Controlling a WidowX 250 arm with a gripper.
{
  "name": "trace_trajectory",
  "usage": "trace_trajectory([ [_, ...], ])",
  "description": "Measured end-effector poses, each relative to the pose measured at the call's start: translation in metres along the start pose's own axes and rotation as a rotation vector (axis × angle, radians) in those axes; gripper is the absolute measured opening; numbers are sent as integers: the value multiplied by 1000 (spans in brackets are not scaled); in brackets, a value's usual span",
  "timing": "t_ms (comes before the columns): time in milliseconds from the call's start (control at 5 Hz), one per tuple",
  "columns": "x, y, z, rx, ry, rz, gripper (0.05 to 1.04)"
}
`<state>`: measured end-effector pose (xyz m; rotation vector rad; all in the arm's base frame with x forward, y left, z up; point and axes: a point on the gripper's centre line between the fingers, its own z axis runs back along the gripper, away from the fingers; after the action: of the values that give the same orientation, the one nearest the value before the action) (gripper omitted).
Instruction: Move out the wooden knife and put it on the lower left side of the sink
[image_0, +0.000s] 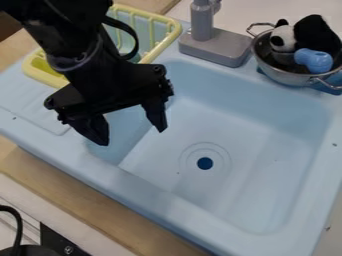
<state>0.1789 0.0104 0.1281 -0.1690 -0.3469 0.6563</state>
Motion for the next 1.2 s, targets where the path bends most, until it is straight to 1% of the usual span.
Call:
trace_trajectory([
  [200,-3,1,-1,0,16,-5,998],
  [400,-6,6,-4,-40,111,-125,998],
  [600,-2,10,8,-72,113,-193,998],
  [800,14,16,23,-42,95,-244,998],
  [1000,33,22,26,-19,95,-252,998],
  [1200,62,26,30,15,105,-243,998],
])
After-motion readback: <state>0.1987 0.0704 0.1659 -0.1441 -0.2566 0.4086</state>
